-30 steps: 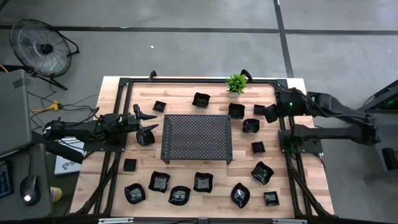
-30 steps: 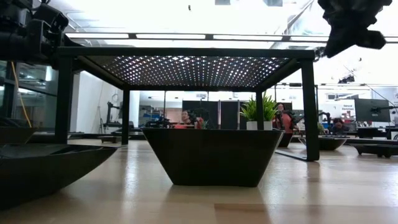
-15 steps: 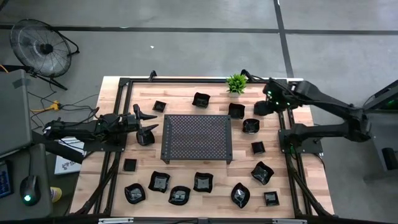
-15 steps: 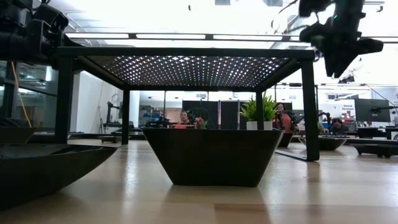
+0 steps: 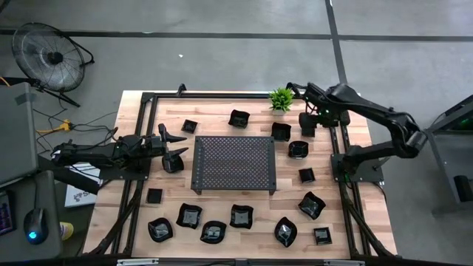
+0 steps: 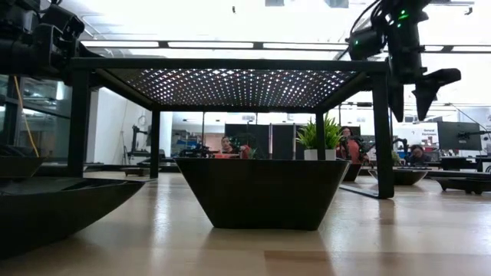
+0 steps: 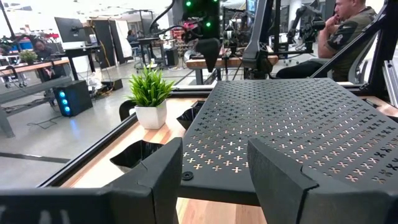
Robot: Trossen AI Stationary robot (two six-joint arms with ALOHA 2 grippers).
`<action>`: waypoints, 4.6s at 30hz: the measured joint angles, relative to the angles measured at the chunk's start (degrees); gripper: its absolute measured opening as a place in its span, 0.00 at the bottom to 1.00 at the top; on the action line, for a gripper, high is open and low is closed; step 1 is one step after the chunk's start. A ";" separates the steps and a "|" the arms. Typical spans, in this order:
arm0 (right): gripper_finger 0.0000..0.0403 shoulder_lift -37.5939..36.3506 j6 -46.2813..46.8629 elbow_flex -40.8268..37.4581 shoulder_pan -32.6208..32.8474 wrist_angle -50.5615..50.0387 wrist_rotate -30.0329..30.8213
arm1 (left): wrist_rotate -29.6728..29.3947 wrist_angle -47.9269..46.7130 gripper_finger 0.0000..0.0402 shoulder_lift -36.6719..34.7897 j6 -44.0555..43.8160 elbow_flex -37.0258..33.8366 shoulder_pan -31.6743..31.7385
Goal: Pick & Place Mini shaped plates
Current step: Put the square plate on the shelf
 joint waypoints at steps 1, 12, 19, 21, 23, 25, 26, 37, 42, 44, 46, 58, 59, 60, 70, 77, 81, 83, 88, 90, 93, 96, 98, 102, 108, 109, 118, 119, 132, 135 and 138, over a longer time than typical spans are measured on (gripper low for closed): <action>0.53 0.47 -0.02 0.00 -0.53 0.03 0.03 | -0.02 -0.01 0.44 0.00 0.00 0.00 -0.02; 0.51 -2.12 3.79 -13.46 -2.85 15.39 -7.13 | -0.02 -0.01 0.44 0.02 -0.02 0.00 -0.02; 0.49 -2.67 5.00 -19.83 -5.32 21.91 -4.64 | 0.00 0.01 0.44 0.02 -0.02 0.00 -0.02; 0.48 -2.67 4.90 -20.99 -6.23 23.90 -4.64 | 0.00 0.01 0.44 0.02 -0.02 0.00 -0.02; 0.48 -2.66 4.62 -21.57 -6.90 25.71 -4.29 | 0.00 -0.01 0.44 0.00 -0.01 0.00 -0.02; 0.48 -2.26 3.81 -21.83 -7.44 26.65 -3.76 | 0.00 -0.01 0.44 0.01 0.00 0.00 -0.02; 0.48 -1.74 3.06 -21.88 -7.76 26.68 -3.37 | 0.00 0.00 0.44 0.01 -0.02 0.00 -0.02; 0.48 5.33 -3.36 -21.90 -9.53 31.49 -2.63 | 0.00 -0.01 0.44 0.02 -0.02 0.00 -0.02; 0.44 6.94 -4.62 -21.90 -9.87 32.18 -2.83 | 0.00 -0.01 0.44 0.02 0.00 0.00 -0.02; 0.41 7.05 -4.69 -21.90 -9.94 32.26 -2.86 | 0.00 0.00 0.44 0.01 -0.01 0.00 -0.02; 0.38 7.05 -4.77 -21.90 -10.08 32.21 -2.84 | 0.00 -0.01 0.44 0.02 0.00 -0.02 -0.02; 0.23 7.05 -5.33 -21.90 -10.31 32.22 -3.08 | 0.00 -0.01 0.44 0.02 -0.02 0.00 -0.02; 0.22 7.05 -5.33 -21.90 -10.31 32.22 -3.10 | 0.00 -0.01 0.44 0.01 -0.01 0.00 -0.02; 0.22 7.05 -5.33 -21.90 -10.31 32.22 -3.10 | 0.00 -0.01 0.44 0.01 -0.02 0.00 -0.01; 0.14 7.05 -6.21 -21.90 -10.29 32.67 -4.58 | -0.01 -0.01 0.44 0.01 -0.01 0.00 -0.02; 0.07 6.99 -6.64 -21.86 -10.29 32.81 -4.75 | 0.00 0.00 0.44 0.02 -0.01 0.00 -0.02; 0.04 6.92 -6.67 -21.77 -10.29 32.83 -4.97 | 0.00 -0.01 0.44 0.00 -0.01 0.00 -0.02; 0.04 6.90 -6.67 -21.77 -10.29 32.83 -4.98 | -0.02 -0.01 0.44 0.01 -0.01 0.00 -0.02; 0.04 5.61 -6.64 -21.79 -10.29 32.79 -4.98 | 0.00 -0.01 0.44 0.00 -0.01 0.00 -0.02; 0.04 4.68 -6.34 -21.80 -10.29 32.45 -5.06 | 0.00 0.00 0.44 0.01 -0.01 0.00 -0.01; 0.03 3.02 -6.21 -21.86 -10.29 32.08 -5.97 | 0.00 -0.01 0.44 0.00 -0.02 0.00 -0.02; 0.02 0.57 -6.16 -21.88 -10.29 31.95 -8.07 | 0.00 -0.01 0.44 0.01 -0.02 0.00 -0.02; 0.01 -1.29 -6.02 -21.88 -10.27 31.95 -9.34 | 0.00 0.00 0.44 0.02 0.00 0.00 -0.02; 0.00 -5.21 -5.47 -21.88 -10.22 31.90 -10.89 | 0.00 -0.01 0.44 0.01 -0.01 0.00 -0.02; 0.00 -11.61 -2.99 -21.88 -8.82 31.82 -12.27 | 0.00 -0.01 0.44 0.00 -0.02 0.00 -0.02; 0.00 -12.86 -2.64 -21.88 -8.29 31.85 -12.53 | 0.00 -0.01 0.44 0.01 -0.01 0.00 -0.01; 0.00 -23.40 3.81 -21.88 -0.73 32.06 -14.05 | -0.01 0.00 0.44 0.00 -0.02 0.00 -0.02; 0.01 -24.35 4.39 -21.88 0.25 32.31 -14.72 | 0.00 0.01 0.44 0.02 -0.02 0.00 -0.01; 0.01 -28.46 8.12 -21.88 13.78 37.57 -19.26 | 0.00 -0.01 0.44 0.01 -0.02 0.00 -0.01; 0.01 -27.80 10.15 -21.88 17.91 40.03 -19.09 | 0.00 -0.01 0.44 0.02 0.00 0.00 0.00; 0.01 -26.86 12.94 -21.88 21.77 41.81 -17.83 | 0.00 -0.01 0.44 0.00 0.00 0.00 0.00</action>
